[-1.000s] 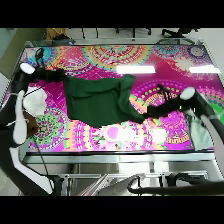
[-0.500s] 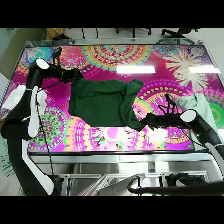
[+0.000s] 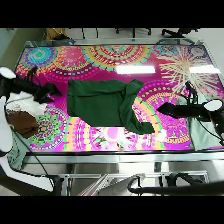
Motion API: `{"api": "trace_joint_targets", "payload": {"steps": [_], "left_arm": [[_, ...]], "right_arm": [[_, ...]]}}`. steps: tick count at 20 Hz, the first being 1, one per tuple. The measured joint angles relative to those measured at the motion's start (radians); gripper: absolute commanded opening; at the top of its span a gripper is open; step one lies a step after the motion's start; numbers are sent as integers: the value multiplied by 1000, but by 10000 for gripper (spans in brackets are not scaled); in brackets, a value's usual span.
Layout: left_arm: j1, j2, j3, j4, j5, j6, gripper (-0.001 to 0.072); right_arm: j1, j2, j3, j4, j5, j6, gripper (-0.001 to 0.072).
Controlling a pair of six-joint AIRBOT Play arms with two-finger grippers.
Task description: Fold the shirts.
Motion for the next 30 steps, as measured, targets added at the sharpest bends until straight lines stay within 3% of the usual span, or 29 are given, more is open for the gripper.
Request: {"api": "trace_joint_targets", "payload": {"steps": [3,7,13,14,15,16,17,18,24,30], "left_arm": [[14,100,-269,-2,84,27,689],[-17,163,-512,-26,260,52,689],[-102,182,-626,-135,469,92,688],[-116,183,-631,-145,498,97,675],[-130,183,-635,-152,530,97,537],[-145,183,-638,-148,565,99,346],[-156,182,-640,-147,595,100,150],[-165,182,-641,-149,618,101,29],[-162,183,-600,-156,679,108,14],[-144,320,-356,-158,508,147,14]], "right_arm": [[-20,-34,9,1,91,-97,621],[7,-122,10,5,175,-147,621],[149,-299,8,41,193,-173,611],[172,-323,8,64,193,-179,484],[193,-344,7,87,195,-187,303],[209,-361,8,110,196,-194,184],[220,-372,8,131,195,-201,82],[229,-380,8,148,196,-211,20],[245,-352,39,198,204,-233,19],[245,-192,242,278,219,-247,19]]}}
